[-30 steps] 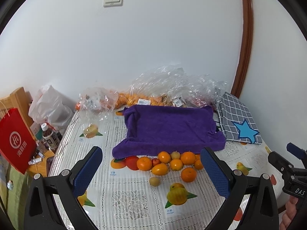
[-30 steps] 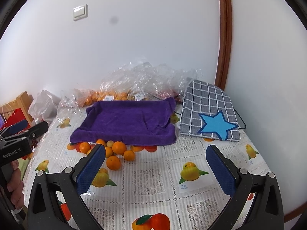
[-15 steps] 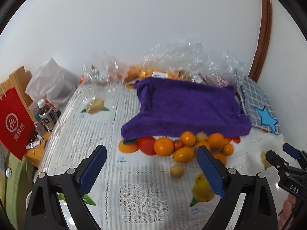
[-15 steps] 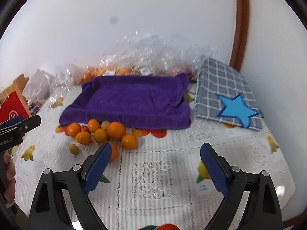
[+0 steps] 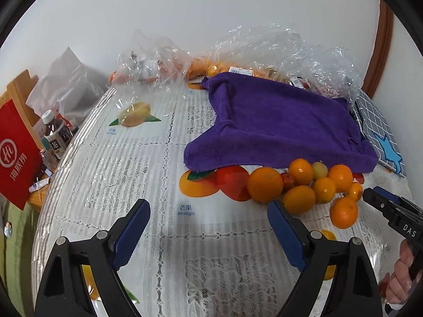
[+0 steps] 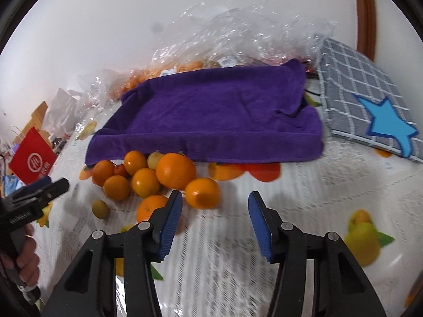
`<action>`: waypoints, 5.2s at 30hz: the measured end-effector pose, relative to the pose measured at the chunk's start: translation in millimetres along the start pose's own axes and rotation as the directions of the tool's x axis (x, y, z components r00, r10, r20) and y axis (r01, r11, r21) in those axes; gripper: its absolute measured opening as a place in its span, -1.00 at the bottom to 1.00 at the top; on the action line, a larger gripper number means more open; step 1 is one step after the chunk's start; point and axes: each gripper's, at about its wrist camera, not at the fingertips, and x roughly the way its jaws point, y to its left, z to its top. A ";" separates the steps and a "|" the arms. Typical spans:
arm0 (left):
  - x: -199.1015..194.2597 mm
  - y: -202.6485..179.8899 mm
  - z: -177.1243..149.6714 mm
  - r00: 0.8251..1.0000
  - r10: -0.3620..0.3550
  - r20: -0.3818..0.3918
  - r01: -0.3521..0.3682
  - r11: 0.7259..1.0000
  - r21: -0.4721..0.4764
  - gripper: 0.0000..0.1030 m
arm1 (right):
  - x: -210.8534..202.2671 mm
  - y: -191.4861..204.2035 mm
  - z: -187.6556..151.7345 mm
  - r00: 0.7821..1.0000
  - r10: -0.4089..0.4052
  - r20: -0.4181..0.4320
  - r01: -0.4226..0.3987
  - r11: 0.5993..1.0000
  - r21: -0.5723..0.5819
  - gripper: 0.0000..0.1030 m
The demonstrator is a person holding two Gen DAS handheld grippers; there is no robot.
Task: Organize fruits
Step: 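Move the right tool to a mandarin while the left tool approaches a small yellow fruit, then close the right tool on the mandarin while the left tool grips the small yellow fruit, then carry the mandarin with the right tool while the left tool carries the yellow fruit over the towel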
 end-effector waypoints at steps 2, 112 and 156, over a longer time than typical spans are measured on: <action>3.2 -0.6 0.0 1.000 -0.010 -0.001 0.010 1.000 0.003 0.75 | 7.6 3.3 2.1 1.000 0.009 -0.009 -0.009 1.000 -0.007 0.02; -19.8 -8.2 46.0 0.947 -0.239 0.215 0.252 0.967 -0.031 -0.51 | -29.7 -13.5 20.4 0.988 -0.085 0.129 0.088 0.996 -0.018 -0.33; 117.0 -88.0 137.2 0.993 -0.114 0.036 0.112 0.992 0.065 -0.51 | 76.9 -54.1 105.9 0.991 -0.094 0.099 0.098 0.995 -0.036 -0.33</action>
